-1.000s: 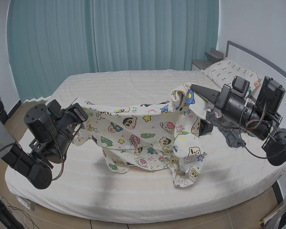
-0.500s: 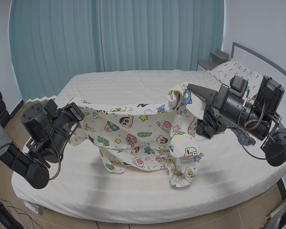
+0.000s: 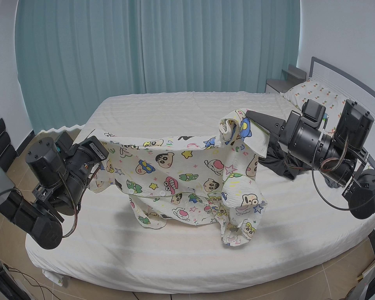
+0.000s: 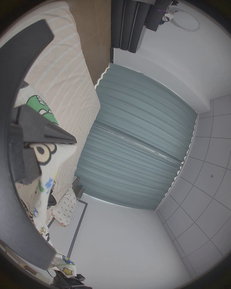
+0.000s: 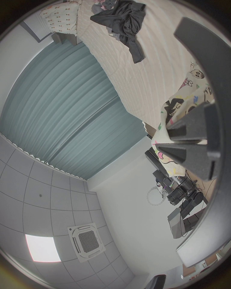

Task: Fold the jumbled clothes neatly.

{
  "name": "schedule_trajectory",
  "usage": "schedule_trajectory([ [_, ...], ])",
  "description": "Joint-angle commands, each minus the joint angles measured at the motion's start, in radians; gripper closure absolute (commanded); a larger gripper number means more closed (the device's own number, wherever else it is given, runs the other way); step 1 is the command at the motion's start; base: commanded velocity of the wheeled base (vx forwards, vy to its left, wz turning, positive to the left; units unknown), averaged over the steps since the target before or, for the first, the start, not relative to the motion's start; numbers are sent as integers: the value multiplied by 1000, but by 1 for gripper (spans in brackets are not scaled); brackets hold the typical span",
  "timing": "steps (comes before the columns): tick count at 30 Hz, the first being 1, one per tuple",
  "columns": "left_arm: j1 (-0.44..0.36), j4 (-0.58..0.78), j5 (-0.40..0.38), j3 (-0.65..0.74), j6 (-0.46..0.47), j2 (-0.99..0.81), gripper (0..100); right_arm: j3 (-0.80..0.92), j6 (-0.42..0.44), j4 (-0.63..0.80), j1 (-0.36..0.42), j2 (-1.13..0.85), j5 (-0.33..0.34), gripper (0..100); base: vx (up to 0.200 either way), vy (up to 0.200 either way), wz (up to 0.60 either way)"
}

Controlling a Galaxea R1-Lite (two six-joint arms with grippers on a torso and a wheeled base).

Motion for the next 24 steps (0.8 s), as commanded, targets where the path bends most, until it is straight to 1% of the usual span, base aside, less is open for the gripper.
schedule_trajectory([
  [1, -2, -1, 1, 13, -1, 0, 100, 2, 0, -1, 0, 0, -1, 100, 0, 200, 0],
  [11, -9, -1, 2, 24, -1, -11, 100, 5, 0, -1, 2, -10, -1, 100, 0, 200, 0],
  [23, -9, -2, 2, 53, -2, -42, 100, 45, 0, -1, 0, -46, 1, 100, 0, 0, 0],
  [24, -9, -2, 2, 56, -2, -42, 100, 45, 2, -1, 0, -46, 1, 100, -200, 0, 0],
])
